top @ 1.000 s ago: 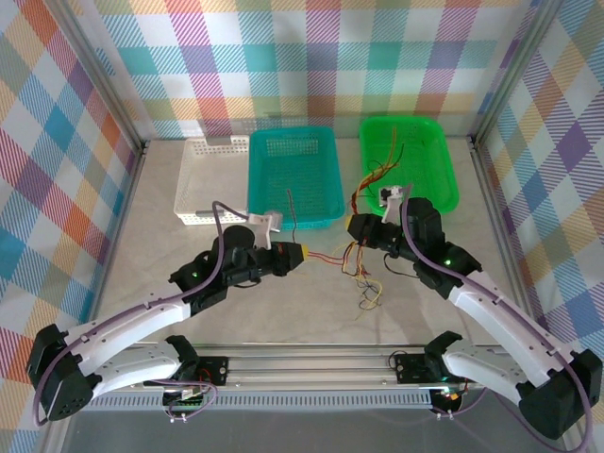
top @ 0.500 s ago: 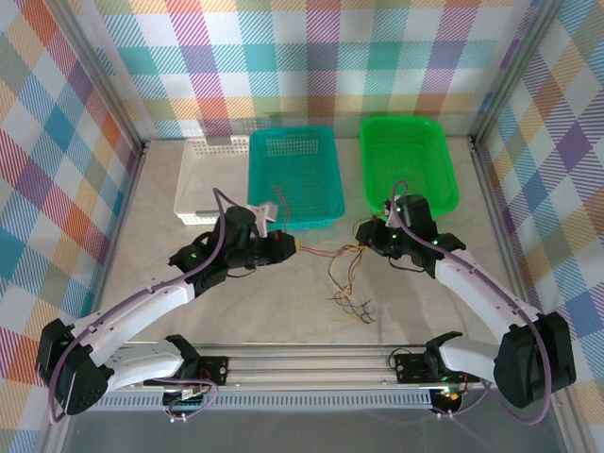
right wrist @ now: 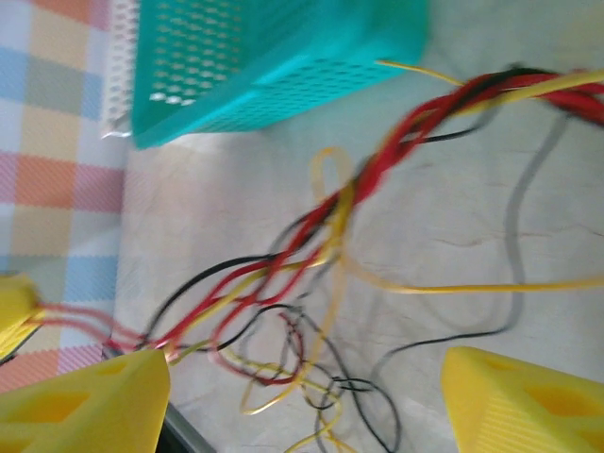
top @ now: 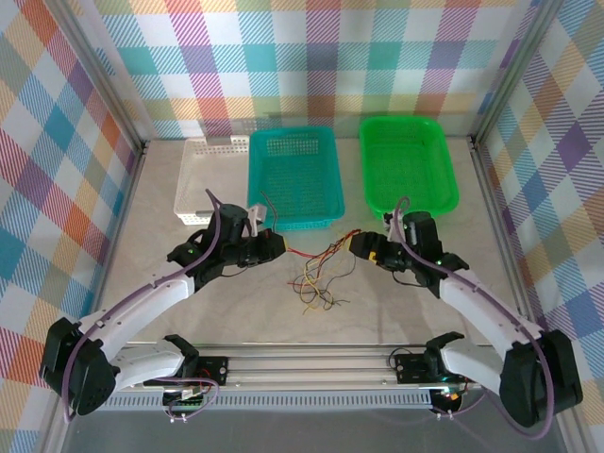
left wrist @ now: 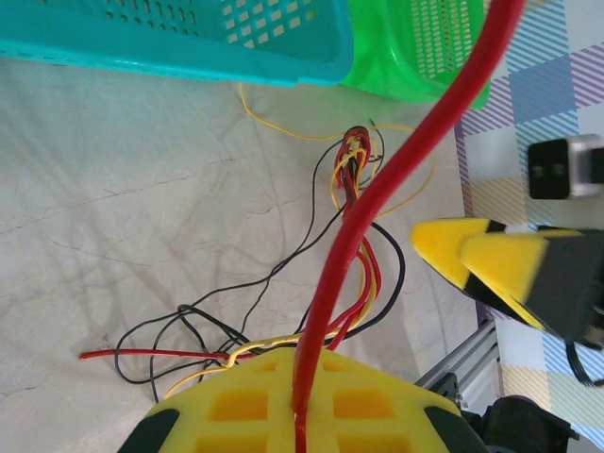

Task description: Untangle the cables

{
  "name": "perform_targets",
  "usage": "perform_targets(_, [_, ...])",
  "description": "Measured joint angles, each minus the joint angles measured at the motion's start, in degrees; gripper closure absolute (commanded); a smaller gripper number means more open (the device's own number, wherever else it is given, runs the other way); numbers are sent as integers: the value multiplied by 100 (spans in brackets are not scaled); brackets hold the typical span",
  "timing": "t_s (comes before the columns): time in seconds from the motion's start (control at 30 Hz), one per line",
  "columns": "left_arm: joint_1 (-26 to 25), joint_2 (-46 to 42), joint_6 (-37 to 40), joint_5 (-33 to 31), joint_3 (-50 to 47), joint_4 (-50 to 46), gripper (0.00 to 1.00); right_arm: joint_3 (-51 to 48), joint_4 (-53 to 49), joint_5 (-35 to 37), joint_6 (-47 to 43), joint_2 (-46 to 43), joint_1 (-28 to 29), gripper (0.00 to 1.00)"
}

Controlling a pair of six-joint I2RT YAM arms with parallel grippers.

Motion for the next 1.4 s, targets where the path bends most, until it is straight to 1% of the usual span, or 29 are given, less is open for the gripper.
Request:
perform_targets(0.13, [0,0,-20,2,4,20,100,-387,479,144,87,-807,170,24])
perform_targets(0.23, [0,-2,-105,0,4,44,100,-597,697,299,173,-916,380,27])
perform_targets(0.33, [-2,-4,-229,-2,9,144,100,-723,933,492,210,-520,833,27])
perform_targets(0.43, [-37,-4,-323,-4,20,201,100,-824,1333,739,219,-20,1451,27])
perform_targets(0.57, [-94,-4,-428,-15,26,293,100,-822,1871,1071,208,452,2061,32])
perform_targets(0.67, [-120,-11,-455,-20,26,306,100,-802,2144,1368,199,785,2192,41])
perform_targets(0.73, [-120,-33,-472,-24,26,323,100,-798,2267,1574,205,955,2199,45])
perform_targets(0.83, [-120,-103,-492,-50,26,365,100,-793,2378,1895,214,1141,2236,48])
perform_targets(0.9, [-120,-149,-516,-63,26,393,100,-789,2470,2059,214,1222,2271,51])
perform_targets(1.03, [-146,-192,-599,-63,26,415,100,-789,2791,2404,210,1390,2413,54])
perform_targets(1.07, [-160,-195,-616,-63,26,422,100,-798,2959,2496,212,1427,2459,57])
perform_targets(1.1, [-179,-195,-627,-63,24,431,100,-807,3108,2562,208,1453,2498,62])
perform_targets(1.17, [-212,-201,-669,-63,24,466,100,-811,3373,2706,205,1499,2588,77])
perform_targets(1.23, [-225,-240,-706,-66,24,468,100,-811,3477,2835,151,1502,2662,88])
perform_targets(1.27, [-227,-280,-706,-68,24,459,100,-813,3499,2883,120,1502,2688,96])
perform_targets(1.3, [-227,-354,-702,-109,24,424,100,-815,3475,2953,96,1471,2693,100])
perform_targets(1.4, [-197,-678,-549,-247,101,50,100,-964,3270,3182,44,1115,2719,100])
